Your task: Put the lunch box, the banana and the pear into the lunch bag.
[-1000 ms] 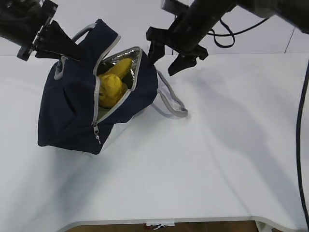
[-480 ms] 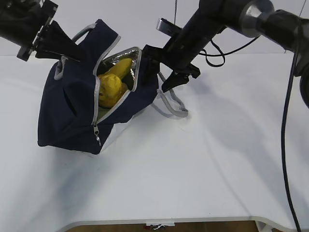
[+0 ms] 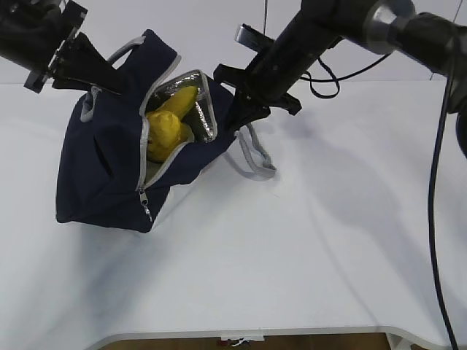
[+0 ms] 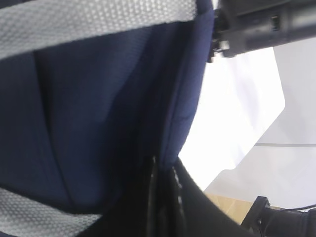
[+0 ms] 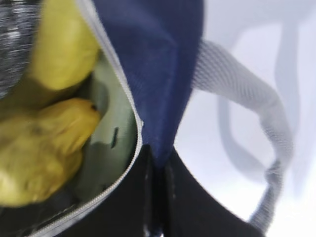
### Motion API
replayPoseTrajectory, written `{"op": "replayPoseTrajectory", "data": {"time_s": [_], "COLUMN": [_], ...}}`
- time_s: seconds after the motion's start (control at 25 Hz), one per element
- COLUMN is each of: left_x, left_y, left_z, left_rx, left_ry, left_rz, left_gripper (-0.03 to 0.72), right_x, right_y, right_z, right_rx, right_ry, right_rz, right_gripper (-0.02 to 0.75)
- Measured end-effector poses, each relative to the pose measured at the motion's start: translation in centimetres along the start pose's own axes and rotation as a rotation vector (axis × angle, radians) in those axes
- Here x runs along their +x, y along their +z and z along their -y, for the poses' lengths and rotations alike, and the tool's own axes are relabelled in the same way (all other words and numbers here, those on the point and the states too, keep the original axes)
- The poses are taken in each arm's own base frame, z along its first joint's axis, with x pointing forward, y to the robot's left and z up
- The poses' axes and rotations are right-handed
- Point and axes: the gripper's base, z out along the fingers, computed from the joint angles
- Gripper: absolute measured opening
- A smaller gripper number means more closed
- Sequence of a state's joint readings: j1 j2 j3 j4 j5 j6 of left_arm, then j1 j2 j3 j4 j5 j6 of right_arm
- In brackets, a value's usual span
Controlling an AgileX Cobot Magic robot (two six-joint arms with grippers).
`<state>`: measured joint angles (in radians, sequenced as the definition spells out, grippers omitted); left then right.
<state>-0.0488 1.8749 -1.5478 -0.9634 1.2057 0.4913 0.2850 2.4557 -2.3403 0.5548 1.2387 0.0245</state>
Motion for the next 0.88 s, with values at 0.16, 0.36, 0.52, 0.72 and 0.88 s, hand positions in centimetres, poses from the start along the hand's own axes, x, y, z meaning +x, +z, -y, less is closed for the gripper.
{"op": "replayPoseTrajectory", "data": {"time_s": [0.16, 0.36, 0.52, 0.72, 0.88], "left_x": [0.1, 0.3, -0.1, -0.2, -0.1], "left_y": [0.5, 2.0, 3.4, 5.0, 6.9], "left_z": [0.4, 2.6, 4.5, 5.2, 5.0], "left_rx": [0.002, 0.089, 0.167, 0.166, 0.164], "left_ry": [-0.001, 0.001, -0.018, -0.023, -0.039], "left_rz": [-0.014, -0.023, 0.029, 0.062, 0.048], "left_gripper": [0.001, 0.001, 0.001, 0.001, 0.001], "right_x": [0.0, 0.6, 1.5, 3.1, 3.7], "right_y": [-2.4, -8.2, -12.0, -13.8, -13.2], "right_z": [-1.9, -5.0, -6.4, -5.8, -5.1], "right_rx": [0.004, 0.072, 0.119, 0.242, 0.267], "right_ry": [-0.089, -0.208, -0.261, -0.277, -0.268], "right_rz": [0.043, 0.136, 0.189, 0.168, 0.131], "right_gripper": [0.014, 0.014, 0.014, 0.014, 0.014]}}
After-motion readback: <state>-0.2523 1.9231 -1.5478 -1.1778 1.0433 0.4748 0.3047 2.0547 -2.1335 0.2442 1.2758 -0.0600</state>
